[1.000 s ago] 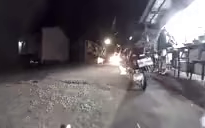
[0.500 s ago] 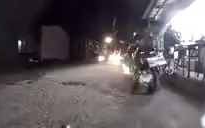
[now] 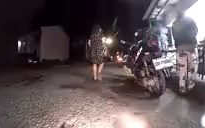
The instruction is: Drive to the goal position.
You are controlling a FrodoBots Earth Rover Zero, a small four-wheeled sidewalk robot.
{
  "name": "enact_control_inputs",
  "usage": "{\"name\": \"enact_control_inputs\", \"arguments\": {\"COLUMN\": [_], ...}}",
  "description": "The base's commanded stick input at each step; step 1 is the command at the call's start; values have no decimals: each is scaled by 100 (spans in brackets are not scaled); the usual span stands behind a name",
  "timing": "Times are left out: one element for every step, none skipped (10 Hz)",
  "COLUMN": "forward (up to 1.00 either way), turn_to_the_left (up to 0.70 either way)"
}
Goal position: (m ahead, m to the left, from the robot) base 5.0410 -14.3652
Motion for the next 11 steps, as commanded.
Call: {"name": "enact_control_inputs", "arguments": {"forward": [0, 0, 19, 70, 70, 70, 70, 70, 70, 70, 70], "turn_to_the_left": [0, 0, 0, 0, 14, 27, 27, 27, 27, 27, 21]}}
